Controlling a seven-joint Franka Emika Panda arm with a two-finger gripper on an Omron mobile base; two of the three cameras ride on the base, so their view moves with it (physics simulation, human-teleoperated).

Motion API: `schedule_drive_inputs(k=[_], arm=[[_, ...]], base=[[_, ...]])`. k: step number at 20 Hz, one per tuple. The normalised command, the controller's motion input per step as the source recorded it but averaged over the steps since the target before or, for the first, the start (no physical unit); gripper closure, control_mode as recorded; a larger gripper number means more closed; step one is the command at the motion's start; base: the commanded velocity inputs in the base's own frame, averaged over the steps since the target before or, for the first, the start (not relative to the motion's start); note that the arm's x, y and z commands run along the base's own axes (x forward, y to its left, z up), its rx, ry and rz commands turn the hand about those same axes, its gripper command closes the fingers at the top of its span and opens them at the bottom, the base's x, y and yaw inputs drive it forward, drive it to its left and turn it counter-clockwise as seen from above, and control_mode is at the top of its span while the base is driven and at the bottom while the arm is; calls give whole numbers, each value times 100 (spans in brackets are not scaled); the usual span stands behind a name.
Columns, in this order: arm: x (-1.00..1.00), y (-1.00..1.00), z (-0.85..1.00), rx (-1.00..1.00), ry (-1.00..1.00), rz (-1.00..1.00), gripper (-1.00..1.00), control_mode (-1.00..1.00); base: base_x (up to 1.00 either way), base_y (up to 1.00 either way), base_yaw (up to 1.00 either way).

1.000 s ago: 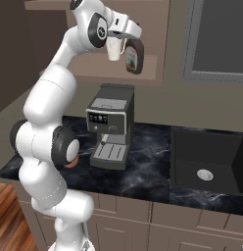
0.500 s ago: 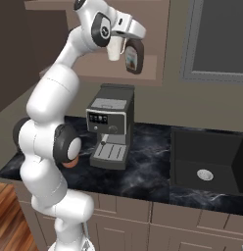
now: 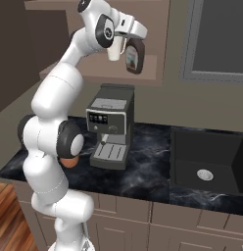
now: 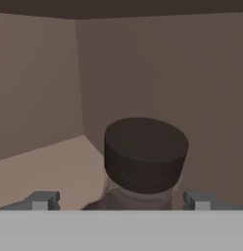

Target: Pick the syrup bottle and honey bottle from the cabinet and place them next to the mug.

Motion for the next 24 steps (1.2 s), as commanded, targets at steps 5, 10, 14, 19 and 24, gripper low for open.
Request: schedule_drive_inputs(k=[5,10,14,19,24], arm=[[10,0,0,0,0,0,-100,-100],[0,0,0,0,0,0,100,-100],[0,0,0,0,0,0,100,-100],[0,0,0,0,0,0,100,-100],[-18,2,-4,0,0,0,100,-100]], base=[[0,0,0],[0,0,0],[0,0,0],[0,0,0],[0,0,0]])
